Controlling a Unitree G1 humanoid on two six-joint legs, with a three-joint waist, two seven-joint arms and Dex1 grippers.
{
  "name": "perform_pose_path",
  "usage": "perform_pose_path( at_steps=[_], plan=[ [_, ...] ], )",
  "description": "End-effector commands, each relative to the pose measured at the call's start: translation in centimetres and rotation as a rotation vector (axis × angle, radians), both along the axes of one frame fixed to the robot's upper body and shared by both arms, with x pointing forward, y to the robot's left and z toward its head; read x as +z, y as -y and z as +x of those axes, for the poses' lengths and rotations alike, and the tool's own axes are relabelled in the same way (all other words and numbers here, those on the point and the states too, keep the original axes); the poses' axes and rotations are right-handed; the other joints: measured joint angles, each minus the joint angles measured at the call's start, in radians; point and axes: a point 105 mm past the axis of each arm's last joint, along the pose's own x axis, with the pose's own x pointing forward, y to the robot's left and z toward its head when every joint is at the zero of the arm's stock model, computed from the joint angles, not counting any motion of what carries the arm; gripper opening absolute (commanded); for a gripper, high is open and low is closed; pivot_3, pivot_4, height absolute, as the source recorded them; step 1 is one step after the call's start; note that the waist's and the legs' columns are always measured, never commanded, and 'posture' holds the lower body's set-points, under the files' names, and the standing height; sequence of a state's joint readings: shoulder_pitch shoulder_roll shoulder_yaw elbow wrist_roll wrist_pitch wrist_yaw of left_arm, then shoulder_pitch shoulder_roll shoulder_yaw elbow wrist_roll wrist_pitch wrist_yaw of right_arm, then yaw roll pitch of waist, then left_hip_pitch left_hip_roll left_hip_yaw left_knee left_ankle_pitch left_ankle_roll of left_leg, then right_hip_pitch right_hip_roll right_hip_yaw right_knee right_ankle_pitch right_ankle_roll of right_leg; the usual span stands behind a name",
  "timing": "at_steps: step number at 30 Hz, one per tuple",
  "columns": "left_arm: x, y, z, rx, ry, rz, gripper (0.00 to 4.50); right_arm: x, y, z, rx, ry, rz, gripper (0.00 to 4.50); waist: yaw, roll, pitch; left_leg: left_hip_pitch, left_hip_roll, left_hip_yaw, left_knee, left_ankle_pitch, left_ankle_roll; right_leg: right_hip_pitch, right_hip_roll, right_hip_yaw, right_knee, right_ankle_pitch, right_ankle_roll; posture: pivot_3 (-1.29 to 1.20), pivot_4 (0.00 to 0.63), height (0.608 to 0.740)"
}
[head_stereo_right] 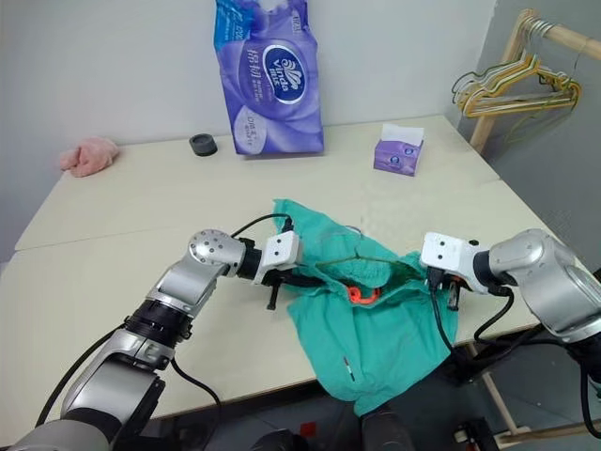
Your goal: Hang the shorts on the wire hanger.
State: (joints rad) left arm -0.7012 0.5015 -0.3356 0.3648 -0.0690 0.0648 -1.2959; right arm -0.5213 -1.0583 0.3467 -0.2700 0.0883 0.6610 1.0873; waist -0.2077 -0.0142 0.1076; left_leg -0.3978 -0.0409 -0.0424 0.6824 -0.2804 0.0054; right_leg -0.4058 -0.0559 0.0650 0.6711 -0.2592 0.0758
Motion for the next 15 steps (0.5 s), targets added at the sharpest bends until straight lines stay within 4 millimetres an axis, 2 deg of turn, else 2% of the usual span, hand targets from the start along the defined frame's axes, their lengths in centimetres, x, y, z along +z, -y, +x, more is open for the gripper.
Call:
perform_pose_path(
  at_steps=[1, 2, 3, 7, 13, 15],
  plan=[
    [1.5, 0.7, 0.4, 0.005, 0.05, -0.06, 0.0, 1.7, -0.2, 0.6, 0.002, 0.059, 0.011, 0.02, 0.0, 0.0, 0.0, 0.0, 0.0, 0.0, 0.0, 0.0, 0.0, 0.0, 0.0, 0.0, 0.0, 0.0, 0.0, -0.26, 0.073, 0.74],
    [1.9, 0.6, 0.6, 0.025, 0.041, -0.088, 0.0, 1.9, -0.2, 0.6, 0.002, 0.061, 0.018, 0.02, 0.0, 0.0, 0.0, 0.0, 0.0, 0.0, 0.0, 0.0, 0.0, 0.0, 0.0, 0.0, 0.0, 0.0, 0.0, -0.27, 0.074, 0.74],
    [2.2, 0.4, 0.8, 0.034, 0.027, -0.108, 0.55, 2.1, -0.2, 0.5, 0.003, 0.062, 0.022, 0.0, 0.0, 0.0, 0.0, 0.0, 0.0, 0.0, 0.0, 0.0, 0.0, 0.0, 0.0, 0.0, 0.0, 0.0, 0.0, -0.27, 0.074, 0.74],
    [2.6, -0.4, 1.1, 0.044, 0.022, -0.114, 1.68, 2.6, -0.1, 0.2, 0.002, 0.062, 0.036, 0.0, -0.002, 0.0, 0.0, 0.0, 0.0, 0.0, 0.0, 0.0, 0.0, 0.0, 0.0, 0.0, 0.0, 0.0, 0.0, -0.27, 0.075, 0.74],
    [2.1, -3.1, 2.5, 0.099, 0.041, -0.067, 3.42, 3.6, 0.5, -0.1, -0.018, 0.069, 0.047, 0.0, -0.007, 0.0, 0.0, 0.0, 0.0, -0.001, 0.0, 0.0, 0.0, 0.0, 0.0, -0.001, 0.0, 0.0, 0.0, -0.28, 0.075, 0.74],
    [1.9, -3.8, 3.1, 0.134, 0.041, -0.063, 3.42, 3.7, 0.7, -0.3, -0.02, 0.068, 0.047, 0.0, -0.007, 0.0, 0.0, 0.0, 0.0, -0.001, 0.0, 0.0, 0.0, 0.0, 0.0, -0.001, 0.0, 0.0, 0.0, -0.28, 0.075, 0.74]
  ],
)
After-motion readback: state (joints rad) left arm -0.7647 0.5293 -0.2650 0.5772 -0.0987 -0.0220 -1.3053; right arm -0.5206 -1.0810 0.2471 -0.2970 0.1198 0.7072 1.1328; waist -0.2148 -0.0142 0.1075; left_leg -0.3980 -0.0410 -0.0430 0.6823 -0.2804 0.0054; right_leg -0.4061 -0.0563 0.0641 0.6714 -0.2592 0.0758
